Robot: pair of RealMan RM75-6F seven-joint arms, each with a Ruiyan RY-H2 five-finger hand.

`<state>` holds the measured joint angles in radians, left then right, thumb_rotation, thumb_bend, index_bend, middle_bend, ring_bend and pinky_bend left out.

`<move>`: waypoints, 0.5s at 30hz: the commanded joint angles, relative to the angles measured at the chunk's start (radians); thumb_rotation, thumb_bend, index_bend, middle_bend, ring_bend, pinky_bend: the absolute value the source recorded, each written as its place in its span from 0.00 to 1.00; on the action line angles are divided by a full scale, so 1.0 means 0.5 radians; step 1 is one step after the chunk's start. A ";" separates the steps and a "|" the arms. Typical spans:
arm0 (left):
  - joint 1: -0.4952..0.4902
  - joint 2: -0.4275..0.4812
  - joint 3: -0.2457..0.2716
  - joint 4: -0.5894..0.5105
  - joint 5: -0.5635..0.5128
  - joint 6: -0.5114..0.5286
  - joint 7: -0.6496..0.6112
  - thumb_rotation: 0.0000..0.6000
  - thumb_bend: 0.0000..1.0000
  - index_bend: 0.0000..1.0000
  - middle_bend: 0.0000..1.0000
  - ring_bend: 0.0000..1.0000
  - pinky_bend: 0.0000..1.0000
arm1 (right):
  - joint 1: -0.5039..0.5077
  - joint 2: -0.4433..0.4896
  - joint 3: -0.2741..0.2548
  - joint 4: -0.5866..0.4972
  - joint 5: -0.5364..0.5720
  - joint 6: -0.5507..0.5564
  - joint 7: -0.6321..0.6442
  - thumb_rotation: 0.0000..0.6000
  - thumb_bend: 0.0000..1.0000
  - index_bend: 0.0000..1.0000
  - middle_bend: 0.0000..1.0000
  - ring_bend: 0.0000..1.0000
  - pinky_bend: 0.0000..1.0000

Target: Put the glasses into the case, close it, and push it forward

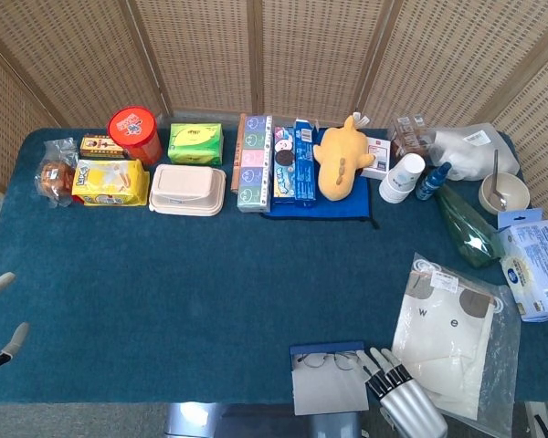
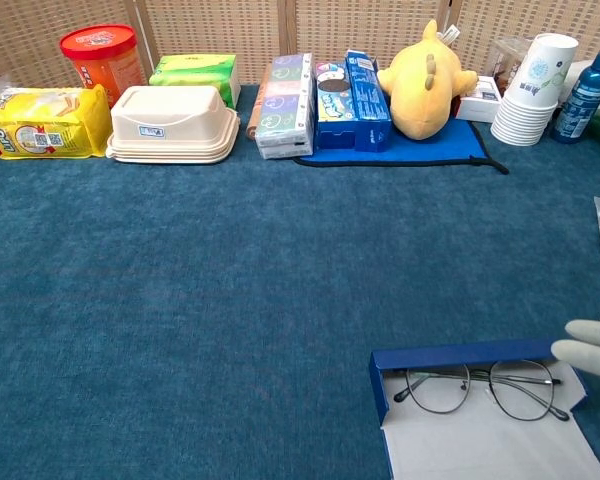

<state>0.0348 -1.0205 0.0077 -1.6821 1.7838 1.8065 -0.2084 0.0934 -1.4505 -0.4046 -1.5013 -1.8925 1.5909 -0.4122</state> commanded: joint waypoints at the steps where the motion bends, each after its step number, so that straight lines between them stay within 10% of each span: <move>1: 0.012 -0.005 0.009 0.015 0.014 0.019 -0.001 1.00 0.32 0.14 0.04 0.00 0.00 | -0.060 -0.054 0.009 0.106 -0.038 -0.004 0.036 1.00 0.23 0.00 0.05 0.00 0.15; 15: 0.091 -0.010 0.060 0.126 0.091 0.156 -0.066 1.00 0.32 0.14 0.04 0.00 0.00 | -0.250 -0.284 0.058 0.543 -0.169 0.133 0.314 1.00 0.25 0.00 0.05 0.00 0.15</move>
<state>0.0772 -1.0259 0.0362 -1.6233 1.8262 1.8792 -0.2383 -0.0172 -1.5701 -0.3861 -1.2623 -1.9608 1.6363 -0.2766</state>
